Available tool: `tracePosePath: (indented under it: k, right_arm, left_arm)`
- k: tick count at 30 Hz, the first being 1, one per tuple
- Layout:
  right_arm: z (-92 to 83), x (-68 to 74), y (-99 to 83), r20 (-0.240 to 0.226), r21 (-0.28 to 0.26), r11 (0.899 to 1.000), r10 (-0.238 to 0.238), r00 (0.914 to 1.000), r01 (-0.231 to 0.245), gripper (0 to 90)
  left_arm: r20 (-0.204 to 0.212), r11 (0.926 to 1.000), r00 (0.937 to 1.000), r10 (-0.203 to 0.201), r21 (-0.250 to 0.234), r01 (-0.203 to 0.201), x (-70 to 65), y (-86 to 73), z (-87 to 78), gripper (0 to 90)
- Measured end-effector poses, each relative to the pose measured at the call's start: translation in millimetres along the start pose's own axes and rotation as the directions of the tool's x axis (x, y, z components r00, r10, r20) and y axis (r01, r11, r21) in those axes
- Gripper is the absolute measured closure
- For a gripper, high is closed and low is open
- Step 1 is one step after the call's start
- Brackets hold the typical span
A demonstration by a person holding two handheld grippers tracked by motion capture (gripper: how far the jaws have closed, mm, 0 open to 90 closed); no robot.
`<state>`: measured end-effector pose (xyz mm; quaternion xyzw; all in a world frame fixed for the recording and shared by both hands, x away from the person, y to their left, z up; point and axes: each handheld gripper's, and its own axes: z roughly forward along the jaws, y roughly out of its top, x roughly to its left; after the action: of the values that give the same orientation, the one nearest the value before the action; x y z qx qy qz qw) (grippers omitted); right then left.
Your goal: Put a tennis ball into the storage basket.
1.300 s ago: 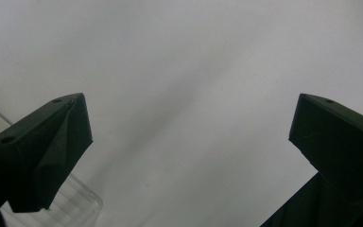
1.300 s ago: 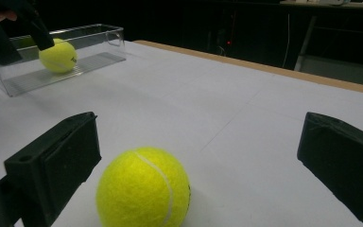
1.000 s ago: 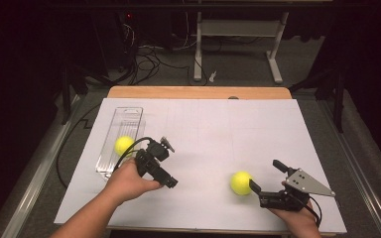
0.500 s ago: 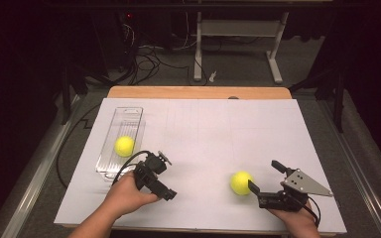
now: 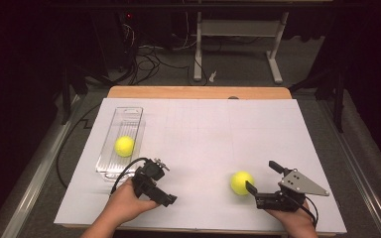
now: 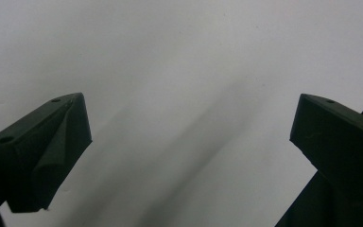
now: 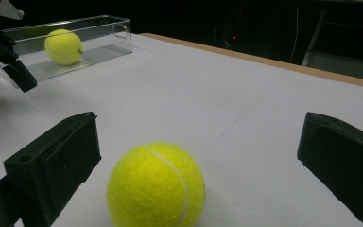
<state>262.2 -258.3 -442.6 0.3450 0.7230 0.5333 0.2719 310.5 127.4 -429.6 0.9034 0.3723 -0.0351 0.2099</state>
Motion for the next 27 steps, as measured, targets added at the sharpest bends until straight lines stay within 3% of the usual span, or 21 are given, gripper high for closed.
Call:
tracePosePath:
  k: [27]
  right_arm:
    - [10.4,11.2,-1.0,-0.025,0.046,0.999,-0.009,0.9996,0.01,0.8]
  left_arm:
    - [0.041,0.9997,0.9992,-0.006,-0.021,0.006,2.3,-7.2,0.2,0.8]
